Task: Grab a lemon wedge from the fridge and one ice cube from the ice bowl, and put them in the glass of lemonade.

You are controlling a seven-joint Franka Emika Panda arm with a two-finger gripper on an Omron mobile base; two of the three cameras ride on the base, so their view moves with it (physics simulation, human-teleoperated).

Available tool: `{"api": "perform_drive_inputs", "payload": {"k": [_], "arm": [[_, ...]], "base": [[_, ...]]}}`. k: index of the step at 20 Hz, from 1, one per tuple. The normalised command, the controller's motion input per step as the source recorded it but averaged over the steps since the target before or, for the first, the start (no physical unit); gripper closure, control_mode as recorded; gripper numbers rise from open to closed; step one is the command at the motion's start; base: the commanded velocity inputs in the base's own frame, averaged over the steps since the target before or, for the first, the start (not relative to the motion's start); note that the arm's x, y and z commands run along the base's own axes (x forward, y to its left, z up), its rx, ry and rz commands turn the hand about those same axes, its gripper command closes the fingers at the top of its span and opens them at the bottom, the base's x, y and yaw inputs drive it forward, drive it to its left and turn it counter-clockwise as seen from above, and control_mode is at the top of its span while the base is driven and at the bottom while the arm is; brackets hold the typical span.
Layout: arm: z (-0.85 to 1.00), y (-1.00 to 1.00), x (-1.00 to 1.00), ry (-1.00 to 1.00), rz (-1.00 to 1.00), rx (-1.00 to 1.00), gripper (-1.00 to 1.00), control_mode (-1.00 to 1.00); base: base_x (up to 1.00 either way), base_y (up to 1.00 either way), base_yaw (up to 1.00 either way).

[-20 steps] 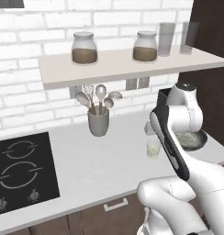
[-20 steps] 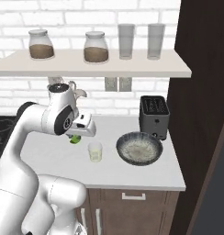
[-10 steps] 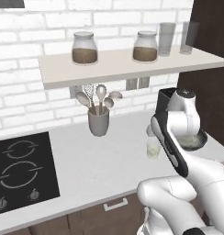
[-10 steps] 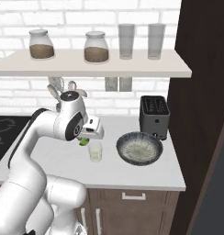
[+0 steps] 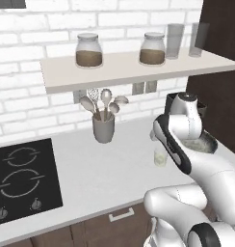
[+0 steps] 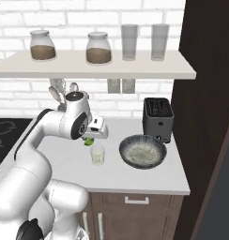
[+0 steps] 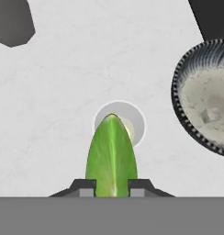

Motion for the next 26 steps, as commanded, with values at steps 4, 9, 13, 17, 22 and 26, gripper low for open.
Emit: {"api": "perform_drive_inputs", "payload": {"k": [4, 9, 13, 17, 22, 26], "arm": [[0.00, 0.00, 0.29, 0.00, 0.00, 0.00, 1.00, -1.00], [-0.09, 0.00, 0.09, 0.00, 0.00, -0.01, 1.00, -1.00], [-0.74, -0.03, 0.23, 0.08, 0.00, 0.00, 1.00, -1.00], [-0.43, -0.05, 0.30, 0.00, 0.00, 0.00, 1.00, -1.00], [0.00, 0.00, 0.18, -0.01, 0.00, 0.02, 1.00, -1.00], [-0.04, 0.00, 0.09, 0.00, 0.00, 0.00, 1.00, -1.00]], "base": [[0.00, 0.00, 0.00], [0.00, 0.00, 0.00], [0.00, 0.00, 0.00], [0.00, 0.00, 0.00], [0.00, 0.00, 0.00], [0.00, 0.00, 0.00]]}}
